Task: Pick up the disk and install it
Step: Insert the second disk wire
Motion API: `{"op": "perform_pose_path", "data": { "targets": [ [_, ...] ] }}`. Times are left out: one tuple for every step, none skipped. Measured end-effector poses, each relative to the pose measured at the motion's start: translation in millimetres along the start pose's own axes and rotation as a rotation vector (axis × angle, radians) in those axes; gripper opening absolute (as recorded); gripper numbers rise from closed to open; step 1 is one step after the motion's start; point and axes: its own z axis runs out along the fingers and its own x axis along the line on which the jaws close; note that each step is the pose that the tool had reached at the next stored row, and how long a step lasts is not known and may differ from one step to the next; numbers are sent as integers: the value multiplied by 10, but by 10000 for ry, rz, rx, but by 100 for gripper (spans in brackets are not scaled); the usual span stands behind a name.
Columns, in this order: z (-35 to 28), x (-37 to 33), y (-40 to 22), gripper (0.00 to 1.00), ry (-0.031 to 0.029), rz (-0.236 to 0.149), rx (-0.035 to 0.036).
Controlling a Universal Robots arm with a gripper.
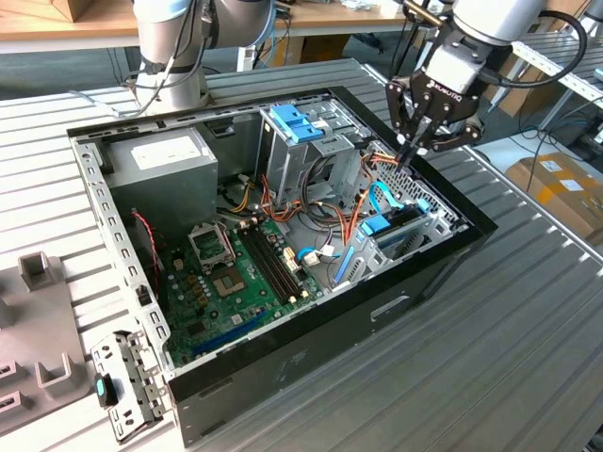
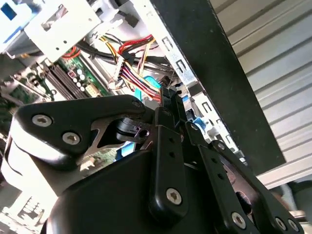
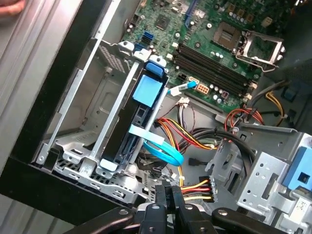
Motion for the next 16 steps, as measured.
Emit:
{"op": "perform_pose_path", "data": {
  "targets": [
    [1, 0, 0, 16, 3, 200, 10],
    [2, 0, 0, 16, 3, 359, 18],
    [4, 0, 0, 16, 7, 626, 31],
    [5, 0, 0, 16, 9, 795, 39],
    [7, 0, 0, 16, 10, 970, 48],
    [8, 0, 0, 16, 14, 1223, 60],
    [12, 1, 0, 16, 18, 1616, 80],
    [16, 1, 0, 16, 23, 2080, 103],
    [18, 1, 0, 16, 26, 2364, 117],
    [21, 1, 0, 16, 30, 2680, 132],
    [22, 1, 0, 16, 32, 2866, 141],
    [23, 1, 0, 16, 33, 3036, 149],
    [25, 1, 0, 16, 36, 3251, 160],
    [27, 1, 0, 16, 38, 3420, 168],
    [27, 1, 0, 16, 40, 3620, 178],
    [27, 2, 1, 16, 42, 3731, 183]
  ]
}}
